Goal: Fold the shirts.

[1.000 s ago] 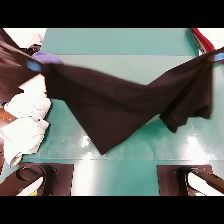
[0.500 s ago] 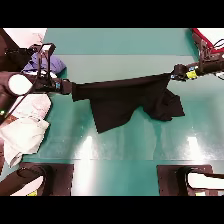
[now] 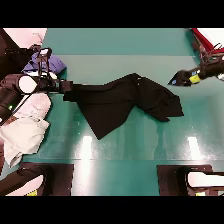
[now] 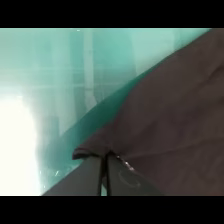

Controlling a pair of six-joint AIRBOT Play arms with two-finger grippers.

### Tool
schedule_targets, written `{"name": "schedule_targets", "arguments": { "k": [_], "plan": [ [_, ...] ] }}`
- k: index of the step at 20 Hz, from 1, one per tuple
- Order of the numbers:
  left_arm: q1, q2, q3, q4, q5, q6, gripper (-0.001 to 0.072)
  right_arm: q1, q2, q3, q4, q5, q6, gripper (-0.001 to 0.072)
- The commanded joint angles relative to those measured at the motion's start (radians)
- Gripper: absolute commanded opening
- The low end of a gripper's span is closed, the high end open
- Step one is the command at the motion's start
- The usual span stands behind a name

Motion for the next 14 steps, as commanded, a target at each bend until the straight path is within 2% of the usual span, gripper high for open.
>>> {"name": "schedule_targets", "arguments": {
  "k": [1, 5, 6, 9, 11, 14],
  "plan": [
    [0.002, -0.002, -0.001, -0.002, -0.006, -0.001, 0.0025, 0.045, 0.063, -0.187, 0.002, -0.002, -0.045, 0.0635],
    [0.002, -0.002, -0.001, -0.004, -0.025, -0.001, 0.0025, 0.133, 0.071, -0.326, 0.048, -0.079, -0.034, 0.0613],
    [0.002, -0.002, -0.001, -0.005, -0.029, -0.001, 0.0025, 0.151, 0.071, -0.352, 0.069, -0.117, -0.034, 0.0575],
    [0.002, -0.002, -0.001, -0.005, -0.034, -0.001, 0.0025, 0.186, 0.071, -0.401, 0.185, -0.22, -0.034, 0.0573],
    [0.002, -0.002, -0.001, -0.004, -0.039, -0.001, 0.0025, 0.212, 0.071, -0.411, 0.201, -0.274, -0.024, 0.057],
    [0.002, -0.002, -0.001, -0.004, -0.039, -0.001, 0.0025, 0.245, 0.07, -0.431, 0.201, -0.353, -0.012, 0.048]
  ]
}}
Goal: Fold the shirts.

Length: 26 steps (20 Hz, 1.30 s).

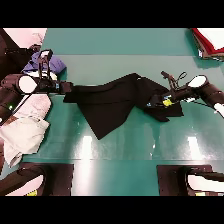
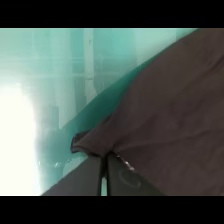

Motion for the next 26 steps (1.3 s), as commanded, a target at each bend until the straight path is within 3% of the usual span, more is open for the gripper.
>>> {"name": "schedule_targets", "arguments": {
  "k": [1, 4, 9, 10, 11, 14, 16, 19, 26],
  "plan": [
    [0.0, -0.001, 0.0, 0.0, -0.003, 0.001, 0.0025, 0.04, 0.001, -0.031, 0.028, -0.105, 0.012, 0.0458],
    [0.0, -0.001, 0.0, 0.0, -0.003, 0.001, 0.0025, 0.064, 0.001, -0.04, 0.03, -0.109, 0.029, 0.0365],
    [0.0, -0.001, 0.0, 0.0, -0.003, 0.001, 0.0025, 0.105, 0.002, -0.04, 0.037, -0.145, 0.042, 0.0339],
    [0.0, -0.001, 0.0, 0.0, -0.004, 0.001, 0.0025, 0.109, 0.002, -0.04, 0.037, -0.158, 0.042, 0.0214],
    [0.0, -0.001, 0.0, -0.001, -0.012, 0.001, 0.0025, 0.11, 0.002, -0.039, 0.035, -0.166, 0.042, 0.0039],
    [0.0, 0.0, 0.022, 0.01, -0.082, 0.011, 0.0024, 0.078, 0.028, -0.008, 0.029, -0.136, 0.042, 0.0022],
    [0.0, 0.002, 0.104, 0.011, -0.162, 0.075, 0.0024, 0.027, 0.103, 0.048, 0.026, -0.111, 0.042, 0.0022],
    [0.0, 0.042, 0.333, 0.014, -0.238, 0.13, 0.0024, -0.088, 0.259, 0.202, 0.025, -0.1, 0.042, 0.0022],
    [0.0, 0.225, 0.863, 0.016, -0.241, 0.133, 0.0025, -0.417, 0.538, 0.559, 0.025, -0.085, 0.034, 0.0021]
  ]
}}
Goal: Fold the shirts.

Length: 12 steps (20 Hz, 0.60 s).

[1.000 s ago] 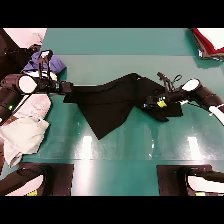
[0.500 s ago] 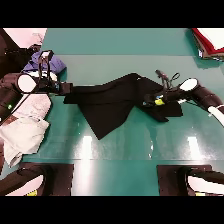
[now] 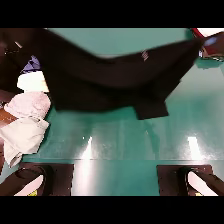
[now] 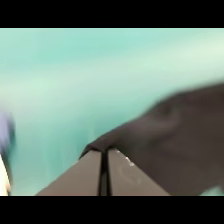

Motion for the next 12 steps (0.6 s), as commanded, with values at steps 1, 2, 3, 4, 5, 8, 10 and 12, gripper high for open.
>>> {"name": "schedule_targets", "arguments": {
  "k": [1, 2, 3, 4, 5, 8, 10, 12],
  "plan": [
    [0.0, 0.092, 0.22, -0.002, -0.006, 0.009, 0.0025, -0.169, 0.134, 0.162, -0.001, 0.029, -0.01, 0.0022],
    [0.0, 0.113, 0.249, -0.005, -0.006, 0.008, 0.0025, -0.208, 0.159, 0.195, -0.001, 0.043, -0.01, 0.0021],
    [0.0, 0.135, 0.279, -0.01, -0.01, 0.008, 0.0025, -0.244, 0.184, 0.229, -0.001, 0.064, -0.01, 0.0021],
    [0.0, 0.153, 0.303, -0.022, -0.014, 0.008, 0.0025, -0.278, 0.204, 0.257, -0.001, 0.082, -0.011, 0.0021],
    [0.0, 0.168, 0.325, -0.042, -0.018, 0.008, 0.0024, -0.312, 0.225, 0.285, -0.001, 0.101, -0.012, 0.0021],
    [0.0, 0.21, 0.34, -0.132, -0.007, 0.007, 0.0025, -0.394, 0.269, 0.348, -0.001, 0.14, -0.012, 0.0021],
    [0.0, 0.23, 0.343, -0.199, -0.011, 0.007, 0.0024, -0.432, 0.277, 0.381, -0.001, 0.153, -0.012, 0.0021],
    [0.0, 0.23, 0.336, -0.246, -0.037, -0.023, 0.0024, -0.441, 0.251, 0.423, 0.004, 0.203, 0.017, 0.0021]
  ]
}}
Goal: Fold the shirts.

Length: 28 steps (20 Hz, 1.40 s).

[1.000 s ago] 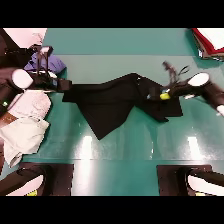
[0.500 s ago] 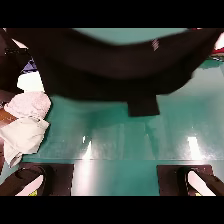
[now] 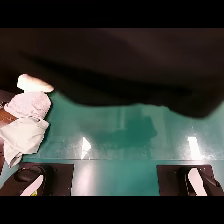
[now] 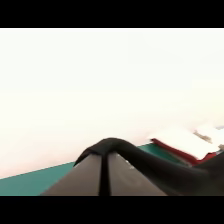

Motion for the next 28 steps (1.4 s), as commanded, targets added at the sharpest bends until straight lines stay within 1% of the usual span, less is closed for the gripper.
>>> {"name": "schedule_targets", "arguments": {
  "k": [1, 3, 5, 6, 8, 10, 12, 14, 16, 18, 19, 20, 21, 22, 24, 25, 26, 27, 28],
  "plan": [
    [0.0, 0.011, -0.008, -0.084, -0.053, -0.042, 0.0024, -0.032, -0.034, 0.079, 0.004, 0.101, 0.063, 0.0021],
    [0.0, -0.022, -0.082, -0.051, -0.137, -0.069, 0.0023, 0.018, -0.122, 0.113, 0.01, 0.212, 0.133, 0.0021],
    [0.0, -0.09, -0.203, -0.029, -0.225, -0.08, 0.0024, 0.117, -0.235, 0.103, 0.0, 0.308, 0.171, 0.0021],
    [0.0, -0.13, -0.288, -0.026, -0.237, -0.08, 0.0024, 0.184, -0.295, 0.071, -0.008, 0.337, 0.175, 0.002],
    [0.0, -0.216, -0.461, -0.008, -0.204, -0.079, 0.0024, 0.307, -0.408, -0.019, -0.047, 0.356, 0.175, 0.0021],
    [0.0, -0.316, -0.599, 0.021, -0.14, -0.075, 0.0024, 0.404, -0.533, -0.115, -0.126, 0.322, 0.169, 0.0021],
    [0.0, -0.43, -0.676, 0.051, -0.054, -0.072, 0.0025, 0.449, -0.637, -0.183, -0.183, 0.23, 0.158, 0.0021],
    [0.0, -0.545, -0.69, 0.069, 0.042, -0.029, 0.0025, 0.46, -0.725, -0.228, -0.192, 0.119, 0.145, 0.0021],
    [0.002, -0.631, -0.689, 0.071, 0.138, -0.031, 0.0025, 0.46, -0.793, -0.233, -0.191, 0.045, 0.143, 0.0023],
    [0.002, -0.683, -0.686, 0.073, 0.192, -0.031, 0.0025, 0.443, -0.834, -0.233, -0.179, -0.009, 0.14, 0.0026],
    [0.002, -0.695, -0.685, 0.076, 0.198, -0.031, 0.0026, 0.433, -0.847, -0.233, -0.162, -0.023, 0.139, 0.0037],
    [0.002, -0.698, -0.686, 0.08, 0.202, -0.031, 0.0039, 0.415, -0.857, -0.233, -0.132, -0.027, 0.129, 0.0183],
    [0.008, -0.697, -0.685, 0.091, 0.204, -0.031, 0.0039, 0.393, -0.864, -0.233, -0.098, -0.025, 0.128, 0.0352],
    [0.018, -0.696, -0.678, 0.092, 0.195, -0.031, 0.0039, 0.364, -0.868, -0.234, -0.059, -0.014, 0.125, 0.0391],
    [0.052, -0.696, -0.644, 0.092, 0.14, -0.031, 0.0039, 0.307, -0.866, -0.233, 0.004, 0.028, 0.119, 0.0391],
    [0.07, -0.696, -0.624, 0.093, 0.105, -0.031, 0.0276, 0.281, -0.864, -0.233, 0.03, 0.06, 0.11, 0.0391],
    [0.088, -0.696, -0.604, 0.09, 0.062, -0.031, 0.072, 0.251, -0.864, -0.233, 0.045, 0.103, 0.104, 0.039],
    [0.104, -0.696, -0.585, 0.097, 0.012, -0.02, 0.0641, 0.229, -0.864, -0.234, 0.054, 0.153, 0.093, 0.0389],
    [0.121, -0.695, -0.569, 0.112, -0.036, -0.01, 0.0639, 0.21, -0.864, -0.234, 0.054, 0.22, 0.068, 0.0388]
  ]
}}
